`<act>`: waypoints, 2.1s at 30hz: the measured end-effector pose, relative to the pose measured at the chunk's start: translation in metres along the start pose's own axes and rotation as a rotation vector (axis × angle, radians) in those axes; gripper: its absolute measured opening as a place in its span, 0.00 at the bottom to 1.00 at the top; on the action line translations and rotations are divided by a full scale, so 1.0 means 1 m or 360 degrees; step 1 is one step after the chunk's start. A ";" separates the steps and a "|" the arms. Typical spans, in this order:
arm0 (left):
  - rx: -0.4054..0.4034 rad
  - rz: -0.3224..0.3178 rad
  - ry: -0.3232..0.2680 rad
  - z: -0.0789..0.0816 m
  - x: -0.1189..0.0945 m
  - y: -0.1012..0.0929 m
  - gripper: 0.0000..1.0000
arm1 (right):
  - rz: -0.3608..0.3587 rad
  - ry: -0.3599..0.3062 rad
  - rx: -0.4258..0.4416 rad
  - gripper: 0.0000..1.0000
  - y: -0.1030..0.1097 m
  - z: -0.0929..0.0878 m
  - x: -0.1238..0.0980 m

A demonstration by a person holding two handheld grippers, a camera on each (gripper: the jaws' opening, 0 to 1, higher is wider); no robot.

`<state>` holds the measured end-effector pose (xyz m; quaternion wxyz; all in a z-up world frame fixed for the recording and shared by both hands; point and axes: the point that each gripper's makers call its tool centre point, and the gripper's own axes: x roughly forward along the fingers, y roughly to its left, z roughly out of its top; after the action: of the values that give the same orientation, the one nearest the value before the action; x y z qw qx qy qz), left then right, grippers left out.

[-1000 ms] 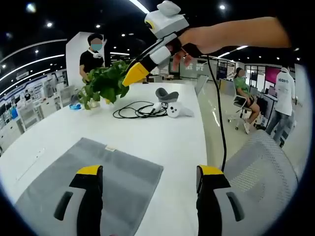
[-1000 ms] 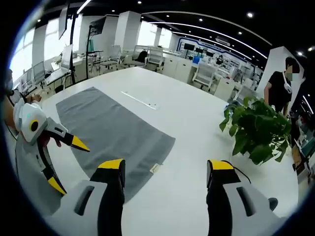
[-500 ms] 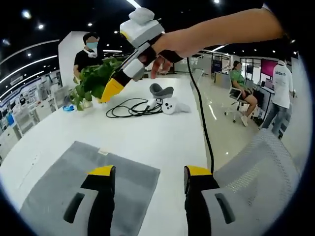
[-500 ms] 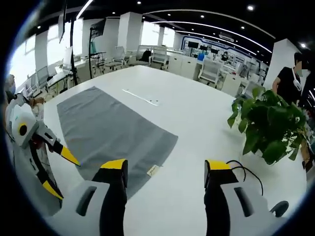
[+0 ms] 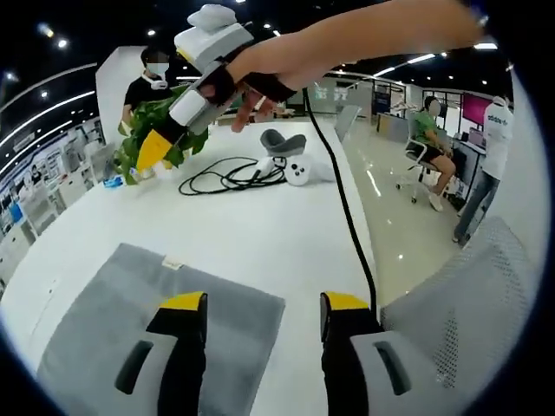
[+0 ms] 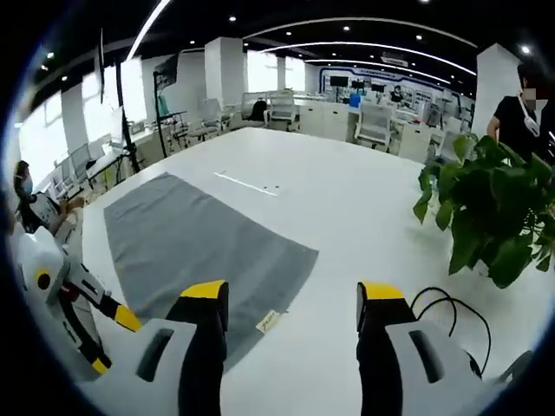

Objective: Fold the towel on the table until its edges align and the towel forms a compact rectangular stack.

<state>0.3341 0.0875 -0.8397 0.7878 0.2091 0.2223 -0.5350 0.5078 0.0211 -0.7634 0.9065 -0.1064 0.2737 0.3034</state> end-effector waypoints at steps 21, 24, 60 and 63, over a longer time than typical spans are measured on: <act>0.0004 -0.0160 0.0127 -0.026 0.050 -0.010 0.25 | 0.0103 0.0079 0.0062 0.20 -0.015 -0.024 0.057; -0.0006 -0.0171 0.0138 -0.027 0.059 -0.013 0.24 | 0.0117 0.0100 0.0052 0.16 -0.014 -0.027 0.063; -0.0026 -0.0069 0.0326 -0.043 0.069 -0.010 0.06 | 0.0197 0.0202 -0.0018 0.17 -0.044 -0.037 0.164; -0.0025 -0.0064 0.0322 -0.043 0.069 -0.010 0.06 | 0.0193 0.0211 -0.0016 0.16 -0.046 -0.035 0.173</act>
<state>0.3419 0.0569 -0.9152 0.7519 0.2514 0.3092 -0.5252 0.6363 0.0575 -0.8882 0.8659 -0.1139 0.3375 0.3513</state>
